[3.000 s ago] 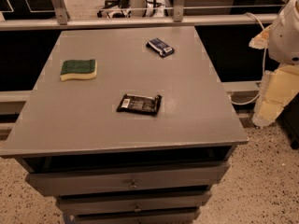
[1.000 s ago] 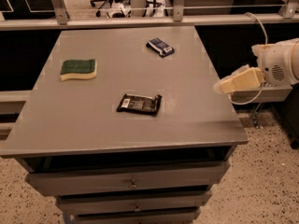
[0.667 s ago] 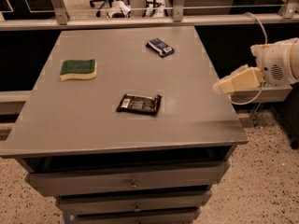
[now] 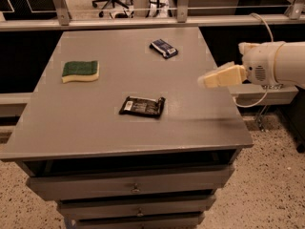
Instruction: Move rxbar blueberry near sponge
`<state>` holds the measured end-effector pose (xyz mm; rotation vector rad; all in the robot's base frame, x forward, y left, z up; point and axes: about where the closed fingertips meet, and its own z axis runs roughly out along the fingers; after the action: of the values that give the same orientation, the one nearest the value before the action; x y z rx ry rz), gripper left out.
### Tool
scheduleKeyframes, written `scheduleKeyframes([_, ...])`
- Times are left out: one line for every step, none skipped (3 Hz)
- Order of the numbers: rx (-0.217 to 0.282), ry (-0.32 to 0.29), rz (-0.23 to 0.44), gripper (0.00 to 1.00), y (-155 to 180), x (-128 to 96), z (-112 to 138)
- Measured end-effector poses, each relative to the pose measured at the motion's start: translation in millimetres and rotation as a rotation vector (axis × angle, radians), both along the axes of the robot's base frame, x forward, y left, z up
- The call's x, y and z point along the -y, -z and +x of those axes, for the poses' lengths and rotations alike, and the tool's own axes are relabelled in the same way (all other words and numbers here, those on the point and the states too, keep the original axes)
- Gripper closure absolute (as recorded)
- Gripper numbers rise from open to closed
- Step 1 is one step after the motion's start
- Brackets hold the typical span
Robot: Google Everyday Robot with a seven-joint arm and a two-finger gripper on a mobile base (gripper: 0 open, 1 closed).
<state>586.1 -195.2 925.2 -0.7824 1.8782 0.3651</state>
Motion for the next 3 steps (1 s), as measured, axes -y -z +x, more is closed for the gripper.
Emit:
scheduleKeyframes([0.043,-0.02,0.06,0.0,-2.0,-23.2,22.7])
scheduleKeyframes([0.053,-0.025,0.089,0.0,5.2,-35.1,49.2])
scheduleKeyframes([0.036,-0.021,0.111,0.0,20.4,-42.4,75.5])
